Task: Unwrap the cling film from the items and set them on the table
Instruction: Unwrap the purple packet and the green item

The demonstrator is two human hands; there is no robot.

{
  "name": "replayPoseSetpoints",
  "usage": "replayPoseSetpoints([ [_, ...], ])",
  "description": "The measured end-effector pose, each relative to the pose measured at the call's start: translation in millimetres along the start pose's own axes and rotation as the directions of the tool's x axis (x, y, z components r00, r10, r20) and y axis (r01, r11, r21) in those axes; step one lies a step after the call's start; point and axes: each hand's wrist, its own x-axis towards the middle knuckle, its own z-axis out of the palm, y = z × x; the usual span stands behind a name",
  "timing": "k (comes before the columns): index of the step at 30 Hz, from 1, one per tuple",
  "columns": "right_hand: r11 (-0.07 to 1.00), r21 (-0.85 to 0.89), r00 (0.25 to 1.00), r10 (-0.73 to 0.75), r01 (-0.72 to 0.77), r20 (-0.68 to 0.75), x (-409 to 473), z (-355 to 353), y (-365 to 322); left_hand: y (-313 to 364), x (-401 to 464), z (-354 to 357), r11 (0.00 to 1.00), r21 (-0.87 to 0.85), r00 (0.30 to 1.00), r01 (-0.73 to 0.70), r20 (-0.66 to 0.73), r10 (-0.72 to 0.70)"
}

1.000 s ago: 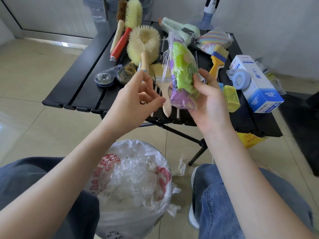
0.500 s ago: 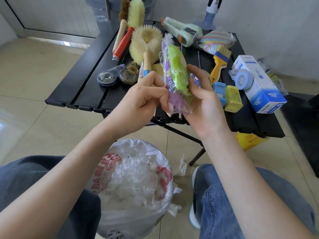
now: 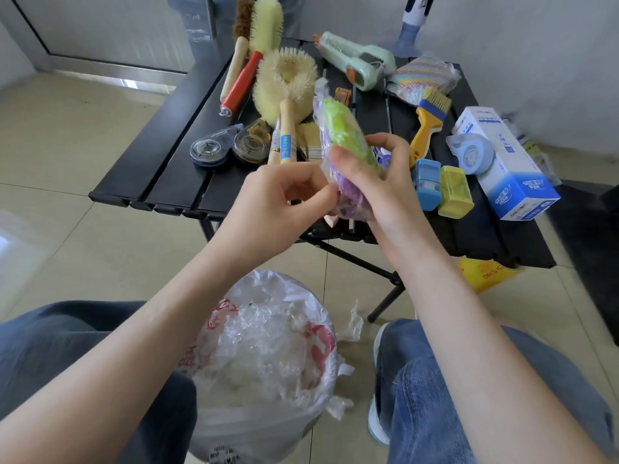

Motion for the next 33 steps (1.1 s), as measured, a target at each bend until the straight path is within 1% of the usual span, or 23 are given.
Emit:
replayPoseSetpoints([
  [2,1.0,0.002,0.999,0.014,-0.015,0.048,-0.4,-1.2,-0.5,1.6,-0.5,-1.8,0.996,0.074,0.999,-0.04,-0.034,0.043],
  [5,0.999,0.031,0.997,0.019,-0.022,0.081,0.0,-2.9,-1.8,6.3,-1.7,-5.8,0.99,0.122,0.995,-0.075,-0.058,0.082],
  [9,0.999,0.032,0.99,0.007,-0.011,0.139,-0.8,-6.0,-1.1,9.4,-3.4,-8.3,0.971,0.211,0.993,-0.11,-0.019,0.117],
  [13,0.999,0.007,0.989,-0.05,0.05,0.137,-0.1,-8.5,-3.1,10.0,-2.1,-12.7,0.977,0.197,0.996,-0.083,-0.024,0.09],
  [16,0.996,-0.035,0.987,-0.077,0.083,0.139,1.8,-9.8,-2.5,9.6,-0.7,-12.4,0.98,0.182,0.997,-0.079,0.0,0.08],
  [18,0.994,-0.043,0.99,-0.092,0.097,0.106,4.6,-12.9,-1.7,9.1,0.8,-16.4,0.991,0.126,0.999,-0.048,0.012,0.047],
  [19,0.994,-0.037,0.993,-0.104,0.106,0.061,7.0,-16.7,-2.0,8.7,1.9,-21.2,0.996,0.088,1.0,-0.019,-0.008,0.019],
  [22,0.991,0.023,0.986,-0.13,0.133,-0.109,12.2,-32.2,-9.3,4.0,5.3,-41.3,0.998,-0.019,0.986,0.067,-0.155,-0.069],
  [24,0.989,0.012,0.979,-0.147,0.15,-0.14,12.6,-36.2,-11.5,2.2,5.4,-45.7,0.995,-0.059,0.979,0.086,-0.181,-0.095],
  [26,0.987,-0.024,0.981,-0.159,0.158,-0.108,11.1,-30.1,-7.9,2.8,3.3,-38.1,0.994,-0.07,0.989,0.085,-0.114,-0.093],
  [28,0.983,-0.089,0.984,-0.166,0.16,-0.067,7.9,-20.1,-2.8,3.7,0.7,-24.4,0.997,-0.018,0.997,0.069,-0.043,-0.069],
  [29,0.978,-0.123,0.984,-0.175,0.169,-0.043,5.9,-16.1,-1.5,4.3,-0.3,-17.5,0.998,0.008,0.998,0.056,-0.032,-0.056],
  [33,0.923,-0.277,0.964,-0.258,0.266,0.066,-2.5,-4.6,-0.7,5.5,1.7,-5.1,1.0,-0.022,0.995,0.007,-0.104,-0.009],
])
